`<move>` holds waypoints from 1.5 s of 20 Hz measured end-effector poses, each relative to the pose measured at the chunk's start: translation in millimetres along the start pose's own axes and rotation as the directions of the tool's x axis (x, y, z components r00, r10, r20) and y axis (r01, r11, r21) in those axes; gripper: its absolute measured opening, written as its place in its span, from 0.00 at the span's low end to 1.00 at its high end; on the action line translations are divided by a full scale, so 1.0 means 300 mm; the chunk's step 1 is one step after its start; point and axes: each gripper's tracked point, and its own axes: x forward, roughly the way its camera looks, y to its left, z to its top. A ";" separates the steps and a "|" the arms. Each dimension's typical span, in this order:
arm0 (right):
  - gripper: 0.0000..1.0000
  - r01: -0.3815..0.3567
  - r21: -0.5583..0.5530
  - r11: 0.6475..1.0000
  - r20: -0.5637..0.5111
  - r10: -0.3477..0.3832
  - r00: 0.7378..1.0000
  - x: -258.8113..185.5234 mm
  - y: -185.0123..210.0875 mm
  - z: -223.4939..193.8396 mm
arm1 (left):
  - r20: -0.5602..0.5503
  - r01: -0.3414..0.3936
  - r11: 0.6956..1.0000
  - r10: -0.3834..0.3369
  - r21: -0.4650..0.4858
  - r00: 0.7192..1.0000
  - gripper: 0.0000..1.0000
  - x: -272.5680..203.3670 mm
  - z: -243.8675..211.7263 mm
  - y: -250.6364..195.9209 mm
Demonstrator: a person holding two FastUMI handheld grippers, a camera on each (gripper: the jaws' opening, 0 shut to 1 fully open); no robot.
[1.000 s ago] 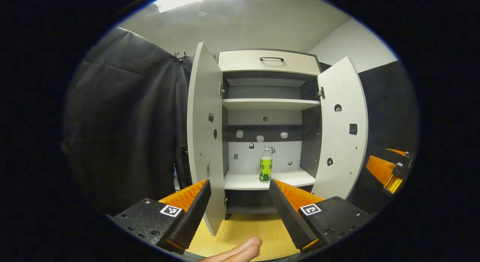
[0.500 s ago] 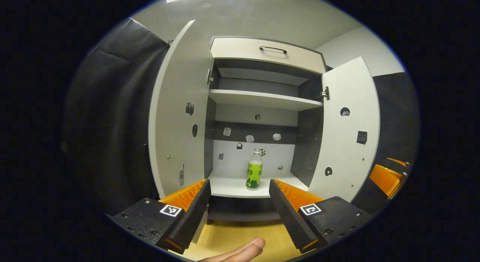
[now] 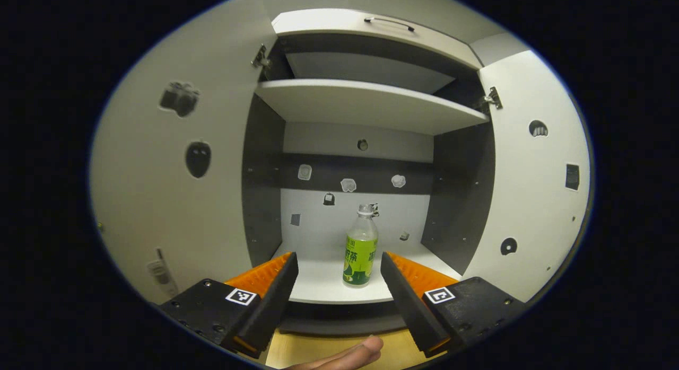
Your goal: Grasp the bottle in the cabinet with the left hand and place it on the coaster, then close the right door with the right hand and the left door with the left hand.
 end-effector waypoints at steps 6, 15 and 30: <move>0.99 0.060 0.005 0.998 0.017 -0.060 0.998 0.071 -0.024 -0.002 | 0.042 0.067 0.996 -0.069 0.054 0.997 0.99 0.259 -0.051 -0.074; 0.98 0.072 -0.069 0.995 0.064 -0.067 0.996 0.103 0.021 -0.012 | 0.017 0.103 0.993 -0.104 0.061 0.994 0.99 0.534 -0.153 -0.116; 0.99 0.132 0.035 0.991 -0.027 -0.131 0.991 -0.020 -0.041 -0.068 | 0.044 0.110 0.990 -0.114 0.083 0.993 0.80 0.355 -0.058 -0.128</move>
